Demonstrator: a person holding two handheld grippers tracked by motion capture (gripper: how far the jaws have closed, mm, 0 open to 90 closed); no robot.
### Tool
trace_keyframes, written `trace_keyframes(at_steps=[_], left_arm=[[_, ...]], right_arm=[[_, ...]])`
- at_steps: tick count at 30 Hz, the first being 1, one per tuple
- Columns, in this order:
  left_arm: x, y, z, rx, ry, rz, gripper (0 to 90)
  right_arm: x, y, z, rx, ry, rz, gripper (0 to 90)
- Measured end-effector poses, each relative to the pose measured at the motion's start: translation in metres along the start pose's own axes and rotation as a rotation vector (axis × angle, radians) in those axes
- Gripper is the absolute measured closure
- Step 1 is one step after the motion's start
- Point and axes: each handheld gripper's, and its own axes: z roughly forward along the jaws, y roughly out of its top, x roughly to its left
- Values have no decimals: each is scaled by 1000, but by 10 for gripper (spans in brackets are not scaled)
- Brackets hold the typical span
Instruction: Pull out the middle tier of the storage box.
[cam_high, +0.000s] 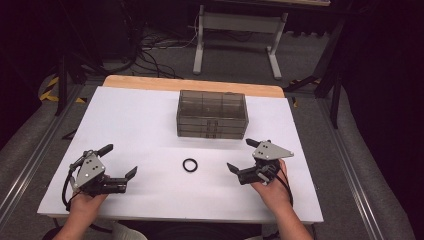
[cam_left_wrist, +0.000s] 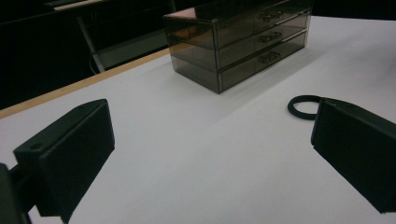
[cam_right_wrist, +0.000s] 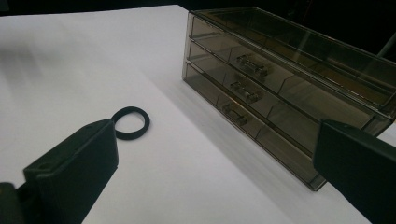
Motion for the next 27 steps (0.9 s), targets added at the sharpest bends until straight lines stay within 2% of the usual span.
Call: trace_keyframes(at_steps=[5,8,22,27], left_arm=[[0,0,0,0,-1,3,4],[0,0,0,1,-4,1,4],[-1,0,1,6,-9,8,4],[-1,0,1,3,-6,16,4]], right_arm=[[0,5,6,9,10,0,8],[1,10,11,13,14,-25,7],[1,17,22,14,35,-55,10],[2,22,28,33,25,-76,28]])
